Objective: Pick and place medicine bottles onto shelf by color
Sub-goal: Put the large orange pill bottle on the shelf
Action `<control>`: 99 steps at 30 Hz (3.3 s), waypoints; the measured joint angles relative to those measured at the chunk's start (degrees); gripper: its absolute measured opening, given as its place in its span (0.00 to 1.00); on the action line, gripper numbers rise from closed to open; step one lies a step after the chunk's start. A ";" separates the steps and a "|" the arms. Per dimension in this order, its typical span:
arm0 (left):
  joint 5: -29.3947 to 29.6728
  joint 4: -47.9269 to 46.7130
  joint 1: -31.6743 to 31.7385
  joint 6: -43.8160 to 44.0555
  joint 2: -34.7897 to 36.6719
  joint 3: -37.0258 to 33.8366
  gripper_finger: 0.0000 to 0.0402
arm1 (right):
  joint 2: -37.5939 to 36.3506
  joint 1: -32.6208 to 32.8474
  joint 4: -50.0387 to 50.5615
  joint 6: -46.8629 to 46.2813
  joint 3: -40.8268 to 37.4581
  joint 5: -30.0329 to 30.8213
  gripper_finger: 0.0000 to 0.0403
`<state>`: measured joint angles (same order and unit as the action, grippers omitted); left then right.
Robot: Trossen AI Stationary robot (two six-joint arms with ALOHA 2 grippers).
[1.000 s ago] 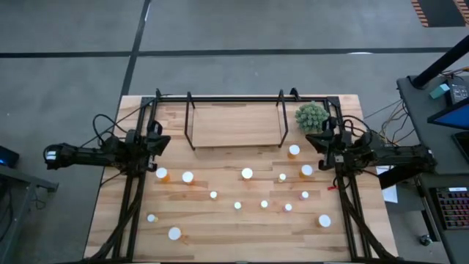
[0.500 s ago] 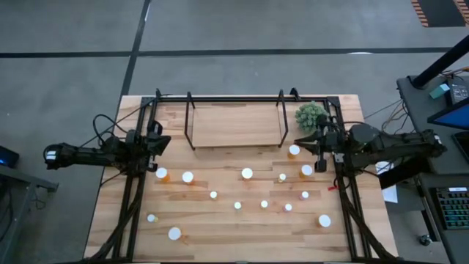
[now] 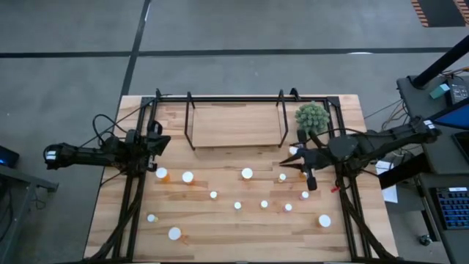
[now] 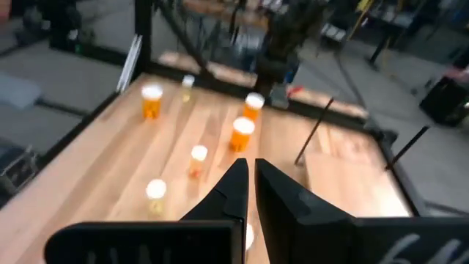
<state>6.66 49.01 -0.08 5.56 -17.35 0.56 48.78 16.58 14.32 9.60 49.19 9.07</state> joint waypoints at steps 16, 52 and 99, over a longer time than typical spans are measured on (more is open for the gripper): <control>0.11 0.12 0.00 -0.15 0.25 0.00 0.00 | 19.14 4.70 25.59 -8.44 21.24 0.15 0.04; 0.31 0.22 0.00 0.00 0.36 0.04 0.00 | 36.61 8.67 25.37 -3.94 30.78 6.41 0.04; 0.74 0.04 0.00 -0.37 0.24 0.02 0.00 | 35.58 4.91 13.68 0.25 25.66 10.46 0.32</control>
<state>7.40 49.05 -0.08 5.19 -17.11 0.58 84.36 21.49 28.00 9.85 74.86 19.53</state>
